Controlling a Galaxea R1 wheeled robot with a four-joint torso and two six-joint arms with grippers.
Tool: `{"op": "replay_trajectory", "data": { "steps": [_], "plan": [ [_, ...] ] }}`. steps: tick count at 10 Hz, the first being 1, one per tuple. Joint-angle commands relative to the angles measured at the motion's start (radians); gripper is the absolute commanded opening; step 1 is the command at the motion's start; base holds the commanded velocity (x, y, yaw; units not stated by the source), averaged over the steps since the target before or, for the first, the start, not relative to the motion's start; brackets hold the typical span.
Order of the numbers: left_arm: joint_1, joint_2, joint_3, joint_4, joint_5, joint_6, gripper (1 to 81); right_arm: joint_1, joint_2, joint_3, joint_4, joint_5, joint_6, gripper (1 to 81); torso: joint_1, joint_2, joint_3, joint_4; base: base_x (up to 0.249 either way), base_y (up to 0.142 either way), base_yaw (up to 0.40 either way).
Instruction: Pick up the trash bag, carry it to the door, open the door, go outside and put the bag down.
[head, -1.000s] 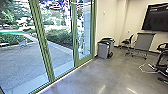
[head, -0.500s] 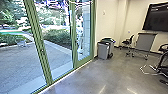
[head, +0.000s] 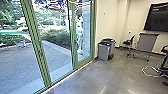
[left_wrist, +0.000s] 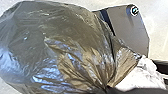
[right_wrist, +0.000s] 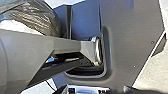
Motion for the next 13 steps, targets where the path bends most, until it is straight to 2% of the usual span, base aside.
{"op": "replay_trajectory", "data": {
  "steps": [1, 3, 13],
  "plan": [
    [-0.058, -0.003, 0.001, 0.000, 0.067, 0.002, 1.0, 0.035, 0.015, 0.009, -0.014, -0.053, -0.005, 81.1, 0.000, 0.000, 0.000, 0.000, 0.168, 0.000, 0.000],
    [-0.058, -0.003, 0.001, 0.000, 0.067, 0.002, 1.0, 0.036, 0.015, 0.009, -0.014, -0.053, -0.005, 81.1, 0.000, 0.000, 0.000, 0.000, 0.168, 0.000, 0.000],
    [-0.058, -0.002, -0.002, 0.000, 0.051, 0.002, 1.0, 0.030, 0.017, 0.002, -0.014, -0.053, -0.005, 81.1, -0.001, 0.000, 0.000, 0.000, 0.170, -0.074, 0.000]
  ]
}}
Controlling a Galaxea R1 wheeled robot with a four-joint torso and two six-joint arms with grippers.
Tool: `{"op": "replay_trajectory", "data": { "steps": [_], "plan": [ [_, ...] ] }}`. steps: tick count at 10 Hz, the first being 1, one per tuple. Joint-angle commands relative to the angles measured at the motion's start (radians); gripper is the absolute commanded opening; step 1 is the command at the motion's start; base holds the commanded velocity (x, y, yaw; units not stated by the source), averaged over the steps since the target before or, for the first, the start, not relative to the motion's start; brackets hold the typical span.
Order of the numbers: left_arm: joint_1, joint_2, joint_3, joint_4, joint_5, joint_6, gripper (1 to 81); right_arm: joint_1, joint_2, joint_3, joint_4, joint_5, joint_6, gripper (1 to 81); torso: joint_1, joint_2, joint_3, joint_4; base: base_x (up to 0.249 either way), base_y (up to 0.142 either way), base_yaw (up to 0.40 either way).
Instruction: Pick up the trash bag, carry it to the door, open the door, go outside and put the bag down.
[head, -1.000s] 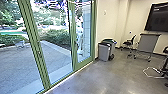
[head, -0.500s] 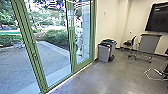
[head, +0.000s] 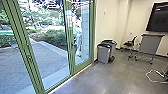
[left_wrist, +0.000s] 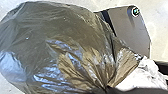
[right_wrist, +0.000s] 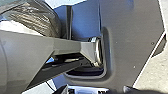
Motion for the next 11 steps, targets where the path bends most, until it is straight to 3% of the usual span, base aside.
{"op": "replay_trajectory", "data": {
  "steps": [1, 11],
  "plan": [
    [-0.060, 0.003, 0.000, 0.001, 0.067, 0.003, 1.0, 0.027, 0.011, 0.008, -0.013, -0.051, -0.005, 81.1, 0.000, 0.000, 0.000, 0.000, 0.171, -0.075, 0.000],
    [-0.060, 0.003, 0.000, 0.002, 0.067, 0.004, 1.0, 0.025, 0.017, 0.004, -0.019, -0.054, -0.005, 81.1, 0.000, 0.000, 0.000, 0.000, 0.189, -0.079, 0.000]
  ]
}}
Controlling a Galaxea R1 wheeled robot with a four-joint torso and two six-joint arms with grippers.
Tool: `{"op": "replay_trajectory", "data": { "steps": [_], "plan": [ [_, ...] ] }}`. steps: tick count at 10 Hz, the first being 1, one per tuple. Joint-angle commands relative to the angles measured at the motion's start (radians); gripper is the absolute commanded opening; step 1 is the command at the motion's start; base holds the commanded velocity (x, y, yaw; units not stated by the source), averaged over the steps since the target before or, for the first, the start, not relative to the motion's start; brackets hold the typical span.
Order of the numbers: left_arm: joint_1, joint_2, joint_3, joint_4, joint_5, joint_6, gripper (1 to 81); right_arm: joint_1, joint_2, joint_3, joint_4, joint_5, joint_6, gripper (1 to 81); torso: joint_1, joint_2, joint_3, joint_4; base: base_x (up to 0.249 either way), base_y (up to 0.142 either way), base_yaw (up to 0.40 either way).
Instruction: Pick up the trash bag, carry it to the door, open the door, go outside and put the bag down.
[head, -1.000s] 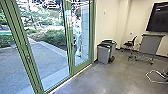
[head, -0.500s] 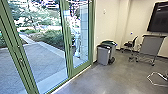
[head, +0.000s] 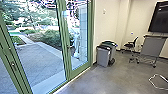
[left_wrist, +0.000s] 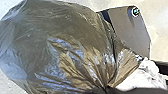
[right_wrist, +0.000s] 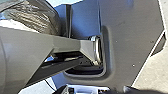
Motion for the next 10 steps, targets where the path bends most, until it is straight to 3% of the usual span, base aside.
{"op": "replay_trajectory", "data": {
  "steps": [1, 10],
  "plan": [
    [-0.060, 0.000, 0.000, 0.002, 0.067, 0.004, 1.0, 0.032, 0.014, 0.010, -0.018, -0.055, -0.005, 81.1, 0.000, 0.000, 0.000, 0.000, 0.189, -0.063, 0.000],
    [-0.059, 0.003, 0.000, 0.010, 0.067, 0.002, 1.0, 0.031, 0.017, 0.010, -0.029, -0.056, -0.007, 81.1, 0.000, 0.000, 0.000, 0.000, 0.189, 0.000, 0.000]
  ]
}}
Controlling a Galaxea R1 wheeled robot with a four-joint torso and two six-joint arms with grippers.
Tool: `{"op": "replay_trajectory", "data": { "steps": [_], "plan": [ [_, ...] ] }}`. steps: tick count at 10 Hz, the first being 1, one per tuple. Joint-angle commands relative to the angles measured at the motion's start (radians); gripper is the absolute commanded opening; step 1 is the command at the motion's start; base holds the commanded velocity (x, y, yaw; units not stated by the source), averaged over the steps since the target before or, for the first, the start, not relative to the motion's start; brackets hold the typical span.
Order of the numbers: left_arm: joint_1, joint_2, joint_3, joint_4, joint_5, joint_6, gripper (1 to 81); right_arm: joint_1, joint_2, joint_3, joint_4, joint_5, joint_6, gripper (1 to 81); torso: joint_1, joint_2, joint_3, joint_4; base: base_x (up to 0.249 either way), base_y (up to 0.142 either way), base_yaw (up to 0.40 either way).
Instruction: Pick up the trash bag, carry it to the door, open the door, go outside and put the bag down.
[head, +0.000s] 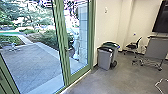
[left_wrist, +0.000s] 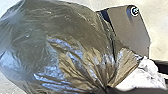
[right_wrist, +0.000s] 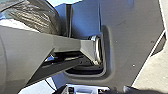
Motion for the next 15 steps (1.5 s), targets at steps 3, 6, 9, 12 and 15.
{"op": "replay_trajectory", "data": {
  "steps": [3, 6, 9, 12, 15],
  "plan": [
    [-0.061, 0.002, 0.000, 0.004, 0.067, 0.003, 1.0, 0.032, 0.017, 0.011, -0.017, -0.055, -0.026, 81.1, 0.000, 0.000, 0.000, 0.000, 0.190, 0.000, 0.000],
    [-0.061, -0.002, 0.000, 0.002, 0.063, 0.003, 1.0, 0.032, 0.017, 0.002, -0.015, -0.055, -0.025, 81.1, 0.000, 0.000, 0.000, 0.000, 0.178, 0.000, 0.000],
    [-0.061, -0.001, 0.000, 0.005, 0.063, 0.003, 1.0, 0.032, 0.020, 0.000, -0.015, -0.059, -0.025, 81.1, 0.001, 0.000, 0.000, 0.000, 0.136, 0.000, 0.000],
    [-0.061, 0.001, 0.000, 0.008, 0.063, 0.003, 1.0, 0.033, 0.020, 0.000, -0.015, -0.064, -0.025, 81.1, 0.001, 0.000, 0.000, 0.000, 0.127, 0.000, 0.000],
    [-0.061, 0.001, 0.000, 0.008, 0.063, 0.003, 1.0, 0.036, 0.021, 0.000, -0.015, -0.062, -0.025, 81.1, 0.000, 0.000, 0.000, 0.000, 0.136, 0.000, 0.000]
  ]
}}
